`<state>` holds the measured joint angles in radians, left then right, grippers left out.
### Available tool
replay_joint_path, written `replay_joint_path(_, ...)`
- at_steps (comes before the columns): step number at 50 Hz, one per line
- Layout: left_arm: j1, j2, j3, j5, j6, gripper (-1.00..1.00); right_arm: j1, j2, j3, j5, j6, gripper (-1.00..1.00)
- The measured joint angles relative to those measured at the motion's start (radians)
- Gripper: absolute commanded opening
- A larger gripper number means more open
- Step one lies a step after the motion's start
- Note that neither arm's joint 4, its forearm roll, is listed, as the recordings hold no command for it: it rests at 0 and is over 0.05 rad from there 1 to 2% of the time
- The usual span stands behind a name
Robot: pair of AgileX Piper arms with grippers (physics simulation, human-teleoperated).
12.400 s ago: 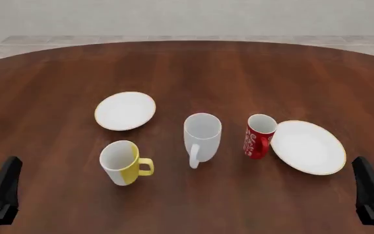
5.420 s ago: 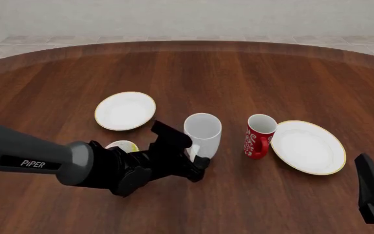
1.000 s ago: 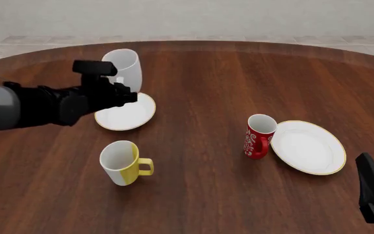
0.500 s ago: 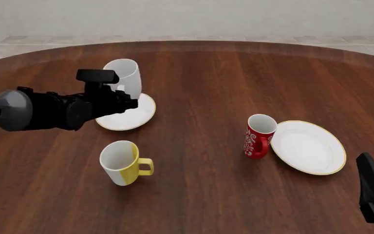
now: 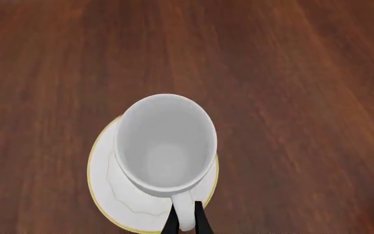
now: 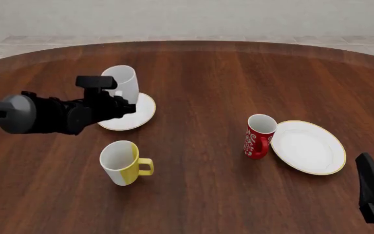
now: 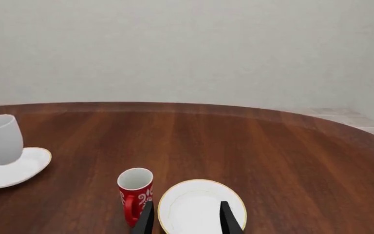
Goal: Put the white mug on the left plate.
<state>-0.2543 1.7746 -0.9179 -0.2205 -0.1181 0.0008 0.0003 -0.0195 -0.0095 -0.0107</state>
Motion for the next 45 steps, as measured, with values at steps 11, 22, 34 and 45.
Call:
replay_joint_path(11, 0.001, 0.014, 0.009, -0.013, -0.006, -1.00, 0.000, 0.000, 0.000, -0.001, 0.001, 1.00)
replay_joint_path(22, 0.001, 0.030, 0.014, -0.027, -0.014, -1.00, -0.001, 0.000, -0.001, -0.001, 0.001, 1.00)
replay_joint_path(34, 0.005, 0.048, 0.015, -0.038, -0.021, -1.00, -0.001, 0.000, 0.003, -0.005, 0.001, 1.00)
replay_joint_path(45, 0.011, 0.060, 0.012, -0.043, -0.019, -1.00, -0.001, 0.000, 0.002, -0.005, 0.001, 1.00)
